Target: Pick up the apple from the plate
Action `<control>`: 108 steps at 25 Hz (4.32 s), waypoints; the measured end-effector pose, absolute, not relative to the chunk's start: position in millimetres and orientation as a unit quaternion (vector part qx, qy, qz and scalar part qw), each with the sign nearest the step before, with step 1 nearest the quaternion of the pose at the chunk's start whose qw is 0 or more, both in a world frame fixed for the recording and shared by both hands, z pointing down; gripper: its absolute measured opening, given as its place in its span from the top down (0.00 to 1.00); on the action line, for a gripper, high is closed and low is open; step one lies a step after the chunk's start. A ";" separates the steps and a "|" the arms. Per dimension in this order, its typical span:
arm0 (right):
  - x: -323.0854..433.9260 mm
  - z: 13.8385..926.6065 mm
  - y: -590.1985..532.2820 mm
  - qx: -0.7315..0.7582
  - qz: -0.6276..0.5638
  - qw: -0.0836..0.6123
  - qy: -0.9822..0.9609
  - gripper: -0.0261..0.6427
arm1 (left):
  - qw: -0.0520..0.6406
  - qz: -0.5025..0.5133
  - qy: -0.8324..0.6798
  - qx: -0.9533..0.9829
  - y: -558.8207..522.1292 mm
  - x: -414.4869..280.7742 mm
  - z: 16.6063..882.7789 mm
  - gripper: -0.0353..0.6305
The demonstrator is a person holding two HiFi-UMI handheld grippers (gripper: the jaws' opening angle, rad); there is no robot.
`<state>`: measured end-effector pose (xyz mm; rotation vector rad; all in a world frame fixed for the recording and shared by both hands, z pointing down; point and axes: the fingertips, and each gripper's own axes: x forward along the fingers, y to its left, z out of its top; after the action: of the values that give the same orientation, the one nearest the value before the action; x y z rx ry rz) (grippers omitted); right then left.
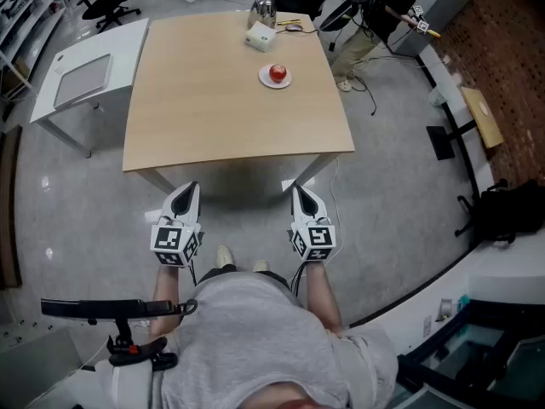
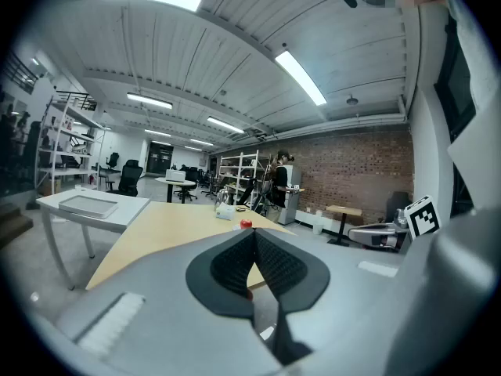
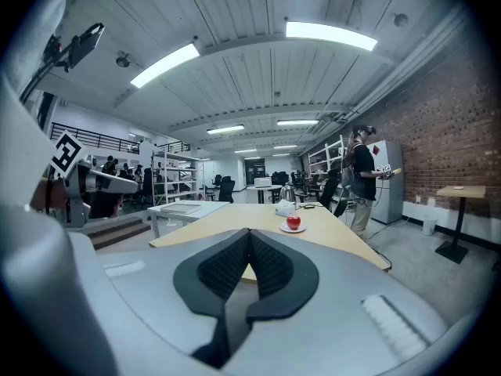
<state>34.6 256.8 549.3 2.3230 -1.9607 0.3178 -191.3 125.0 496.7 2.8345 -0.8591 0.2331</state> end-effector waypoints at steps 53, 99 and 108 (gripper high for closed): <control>234.5 615.5 83.3 0.777 0.170 0.017 -0.606 0.95 | 0.114 0.163 -0.223 0.954 -76.0 59.2 571.0 0.92; 364.8 676.2 78.3 0.803 0.248 0.006 -0.542 0.95 | 0.071 0.266 -0.174 0.946 -221.9 313.1 718.3 0.35; 376.8 689.2 79.5 0.805 0.263 0.012 -0.532 0.95 | 0.064 0.296 -0.176 0.937 -227.7 323.9 746.3 0.34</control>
<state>376.8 79.5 689.2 2.5086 -1.6591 0.8215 323.9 -227.7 746.3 2.8284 -0.5321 0.8943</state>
